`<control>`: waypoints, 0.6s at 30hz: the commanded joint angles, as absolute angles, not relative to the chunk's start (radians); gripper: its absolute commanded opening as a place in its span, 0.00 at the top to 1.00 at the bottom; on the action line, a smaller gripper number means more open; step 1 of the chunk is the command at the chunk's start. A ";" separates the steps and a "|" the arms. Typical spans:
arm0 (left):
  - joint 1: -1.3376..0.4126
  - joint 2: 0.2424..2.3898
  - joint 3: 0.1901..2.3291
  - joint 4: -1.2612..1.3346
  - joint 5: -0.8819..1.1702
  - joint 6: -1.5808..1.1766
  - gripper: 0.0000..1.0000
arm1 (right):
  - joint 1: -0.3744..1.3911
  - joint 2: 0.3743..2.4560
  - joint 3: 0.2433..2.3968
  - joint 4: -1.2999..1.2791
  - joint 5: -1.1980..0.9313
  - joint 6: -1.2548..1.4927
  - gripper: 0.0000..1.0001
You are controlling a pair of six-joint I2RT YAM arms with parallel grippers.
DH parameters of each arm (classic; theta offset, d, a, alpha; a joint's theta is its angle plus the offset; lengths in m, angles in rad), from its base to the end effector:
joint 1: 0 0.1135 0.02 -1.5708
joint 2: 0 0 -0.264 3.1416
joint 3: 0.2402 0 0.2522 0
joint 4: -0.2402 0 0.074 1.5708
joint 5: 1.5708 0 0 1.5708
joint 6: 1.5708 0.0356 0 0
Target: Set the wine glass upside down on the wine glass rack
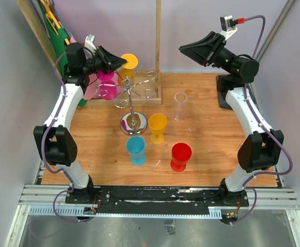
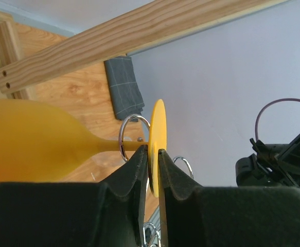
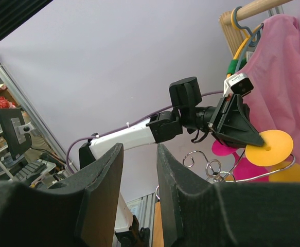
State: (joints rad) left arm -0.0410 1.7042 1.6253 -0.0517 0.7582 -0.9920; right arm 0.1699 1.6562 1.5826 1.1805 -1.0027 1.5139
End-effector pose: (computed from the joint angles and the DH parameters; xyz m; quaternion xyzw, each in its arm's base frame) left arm 0.4017 -0.0410 0.4027 -0.1027 0.7326 -0.5445 0.3953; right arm 0.3230 0.0859 0.5017 -0.2405 0.4489 0.7102 0.4860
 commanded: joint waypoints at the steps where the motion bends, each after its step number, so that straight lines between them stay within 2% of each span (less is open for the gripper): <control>1: -0.028 1.662 1.639 -0.057 0.749 -0.978 0.81 | 0.169 1.634 1.578 1.223 -0.999 1.508 0.66; 3: -0.027 1.655 1.641 -0.059 0.750 -0.977 0.79 | 0.170 1.634 1.577 1.223 -0.998 1.508 0.66; 8: -0.023 1.631 1.651 -0.092 0.729 -0.956 0.66 | 0.170 1.631 1.571 1.226 -0.999 1.509 0.66; 18: -0.013 1.585 1.650 -0.152 0.709 -0.916 0.60 | 0.170 1.634 1.568 1.226 -0.997 1.510 0.65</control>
